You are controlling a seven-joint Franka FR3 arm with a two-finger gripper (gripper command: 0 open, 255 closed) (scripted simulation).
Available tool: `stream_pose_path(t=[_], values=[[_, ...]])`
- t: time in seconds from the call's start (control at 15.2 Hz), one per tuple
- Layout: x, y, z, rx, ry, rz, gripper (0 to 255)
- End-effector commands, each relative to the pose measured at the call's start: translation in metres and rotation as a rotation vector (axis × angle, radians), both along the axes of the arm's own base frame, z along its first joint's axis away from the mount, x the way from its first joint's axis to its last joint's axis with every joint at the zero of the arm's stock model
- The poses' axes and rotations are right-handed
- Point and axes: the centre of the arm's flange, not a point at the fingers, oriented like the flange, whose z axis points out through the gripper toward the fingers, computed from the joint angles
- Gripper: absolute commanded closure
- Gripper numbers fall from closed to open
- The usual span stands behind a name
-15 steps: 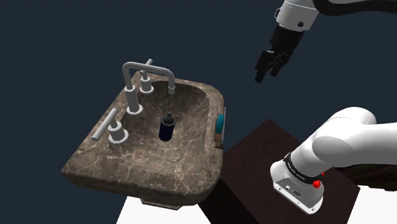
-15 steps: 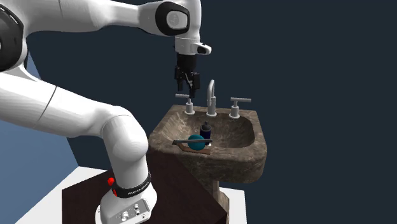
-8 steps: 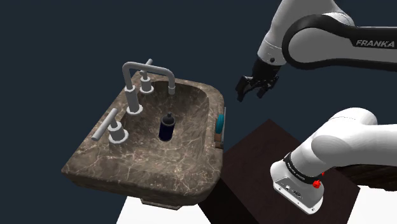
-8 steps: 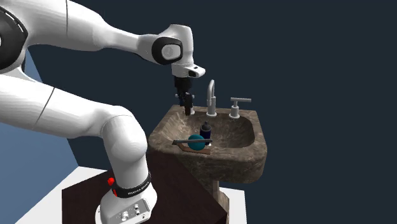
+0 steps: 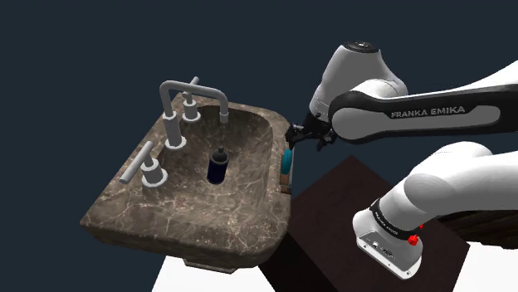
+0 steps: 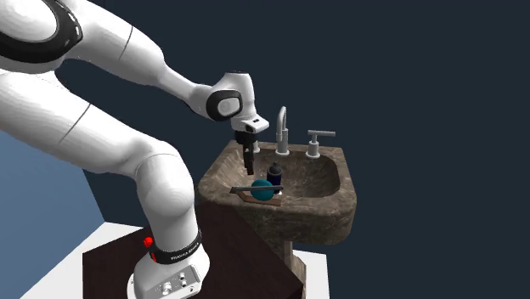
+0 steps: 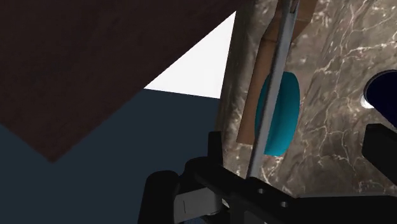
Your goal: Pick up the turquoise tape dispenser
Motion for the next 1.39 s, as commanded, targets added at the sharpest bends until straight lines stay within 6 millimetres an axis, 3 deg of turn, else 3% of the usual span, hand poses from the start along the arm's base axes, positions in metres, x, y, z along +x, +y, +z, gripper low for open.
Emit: stream_pose_path(t=[0.0, 0.26, 0.86, 0.92, 1.32], values=[[0.006, 0.007, -0.025, -0.008, -0.023, -0.082, 0], [0.020, 0.016, -0.070, -0.025, -0.054, -0.219, 0], [0.020, 0.016, -0.110, -0.025, -0.054, -0.219, 0], [0.020, 0.017, -0.111, -0.025, -0.054, -0.219, 255], [0.020, 0.017, -0.111, -0.025, -0.054, -0.219, 255]])
